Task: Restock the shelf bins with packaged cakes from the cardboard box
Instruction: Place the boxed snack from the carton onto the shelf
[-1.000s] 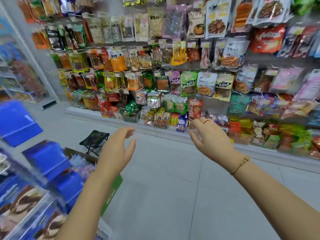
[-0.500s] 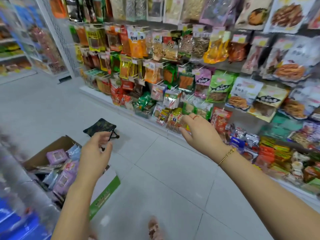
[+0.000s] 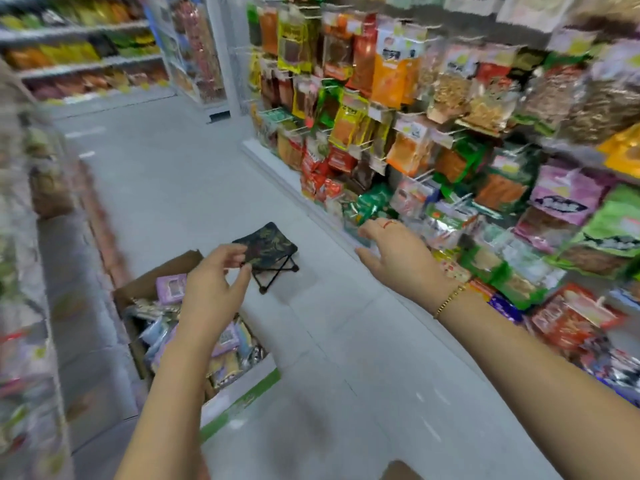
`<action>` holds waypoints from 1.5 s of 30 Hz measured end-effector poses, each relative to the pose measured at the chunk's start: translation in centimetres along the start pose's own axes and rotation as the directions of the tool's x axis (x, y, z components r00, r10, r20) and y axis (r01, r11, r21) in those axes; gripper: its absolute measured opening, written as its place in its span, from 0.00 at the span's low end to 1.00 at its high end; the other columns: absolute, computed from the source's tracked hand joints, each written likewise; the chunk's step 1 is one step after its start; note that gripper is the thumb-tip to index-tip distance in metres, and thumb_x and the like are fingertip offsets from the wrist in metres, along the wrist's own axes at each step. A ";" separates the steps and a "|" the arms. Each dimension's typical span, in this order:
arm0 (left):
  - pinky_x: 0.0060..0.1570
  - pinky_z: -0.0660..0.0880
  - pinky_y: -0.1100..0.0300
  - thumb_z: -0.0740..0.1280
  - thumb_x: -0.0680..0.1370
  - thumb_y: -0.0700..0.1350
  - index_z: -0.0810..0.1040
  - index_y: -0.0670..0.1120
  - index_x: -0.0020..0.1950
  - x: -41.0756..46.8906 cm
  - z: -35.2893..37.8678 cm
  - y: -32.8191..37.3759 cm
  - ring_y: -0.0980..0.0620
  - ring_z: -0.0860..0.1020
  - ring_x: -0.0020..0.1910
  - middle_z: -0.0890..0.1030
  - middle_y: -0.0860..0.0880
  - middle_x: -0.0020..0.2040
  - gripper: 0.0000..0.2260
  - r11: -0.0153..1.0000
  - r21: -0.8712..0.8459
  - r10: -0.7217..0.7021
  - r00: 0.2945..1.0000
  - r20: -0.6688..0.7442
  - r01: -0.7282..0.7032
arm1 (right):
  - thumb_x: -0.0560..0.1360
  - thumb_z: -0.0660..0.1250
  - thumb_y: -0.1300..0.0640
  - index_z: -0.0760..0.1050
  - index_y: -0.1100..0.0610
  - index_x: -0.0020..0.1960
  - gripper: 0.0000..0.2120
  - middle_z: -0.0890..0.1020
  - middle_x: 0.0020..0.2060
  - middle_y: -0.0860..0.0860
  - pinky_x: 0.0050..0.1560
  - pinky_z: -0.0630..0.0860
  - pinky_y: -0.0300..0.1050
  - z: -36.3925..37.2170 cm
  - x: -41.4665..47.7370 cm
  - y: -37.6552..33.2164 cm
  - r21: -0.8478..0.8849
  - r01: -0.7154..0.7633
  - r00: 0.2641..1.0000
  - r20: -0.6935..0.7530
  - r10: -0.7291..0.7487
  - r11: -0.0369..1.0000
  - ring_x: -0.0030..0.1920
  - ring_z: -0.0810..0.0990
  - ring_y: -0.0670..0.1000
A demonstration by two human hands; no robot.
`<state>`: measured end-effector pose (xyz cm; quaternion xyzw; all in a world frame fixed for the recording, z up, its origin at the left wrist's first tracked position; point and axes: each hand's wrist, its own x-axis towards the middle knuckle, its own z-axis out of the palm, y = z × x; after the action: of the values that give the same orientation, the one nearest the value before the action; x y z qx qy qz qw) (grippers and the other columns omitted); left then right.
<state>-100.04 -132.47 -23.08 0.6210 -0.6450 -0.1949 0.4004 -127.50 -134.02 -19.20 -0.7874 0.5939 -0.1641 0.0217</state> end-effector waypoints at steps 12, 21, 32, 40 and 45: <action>0.51 0.73 0.60 0.67 0.77 0.41 0.78 0.44 0.59 13.9 4.4 -5.0 0.55 0.79 0.48 0.82 0.51 0.51 0.11 0.966 0.164 -0.172 0.968 -0.183 0.202 | 0.78 0.64 0.54 0.75 0.58 0.58 0.12 0.78 0.52 0.55 0.52 0.70 0.48 8.4 24.1 2.6 0.189 0.370 0.922 0.050 -0.385 0.910 0.54 0.75 0.56; 0.47 0.76 0.55 0.67 0.77 0.41 0.78 0.51 0.52 24.1 7.4 -7.5 0.55 0.80 0.46 0.81 0.56 0.46 0.06 0.897 0.123 -0.354 0.856 -0.378 0.425 | 0.79 0.62 0.53 0.74 0.57 0.60 0.13 0.77 0.54 0.53 0.51 0.69 0.43 12.6 40.2 5.6 0.274 0.547 0.789 0.147 -0.596 0.791 0.55 0.74 0.53; 0.49 0.73 0.60 0.67 0.78 0.45 0.78 0.46 0.58 31.5 6.2 -15.7 0.55 0.78 0.47 0.81 0.53 0.50 0.10 0.759 0.090 -0.514 0.677 -0.526 0.645 | 0.80 0.61 0.52 0.73 0.56 0.61 0.13 0.76 0.54 0.53 0.53 0.72 0.48 20.9 54.8 -1.1 0.392 0.659 0.605 0.229 -0.762 0.641 0.55 0.74 0.53; 0.52 0.75 0.56 0.69 0.77 0.44 0.78 0.45 0.59 40.8 0.1 -25.3 0.52 0.79 0.50 0.81 0.50 0.51 0.11 0.712 0.099 -0.546 0.637 -0.545 0.695 | 0.79 0.62 0.52 0.74 0.56 0.60 0.13 0.78 0.53 0.53 0.58 0.70 0.47 29.4 65.9 -11.0 0.404 0.747 0.459 0.261 -0.849 0.528 0.58 0.72 0.53; 0.47 0.72 0.62 0.68 0.77 0.44 0.77 0.46 0.59 41.9 -2.5 -28.2 0.53 0.79 0.48 0.81 0.52 0.50 0.11 0.623 0.076 -0.621 0.551 -0.557 0.779 | 0.79 0.63 0.53 0.75 0.56 0.59 0.12 0.78 0.52 0.52 0.55 0.71 0.45 33.5 69.2 -17.4 0.464 0.800 0.282 0.269 -0.921 0.380 0.55 0.74 0.53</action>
<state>-76.07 -176.28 -31.19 0.9105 -0.2399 -0.0743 0.3287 -85.20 -199.53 -30.81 -0.9848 0.0169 -0.0142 0.1722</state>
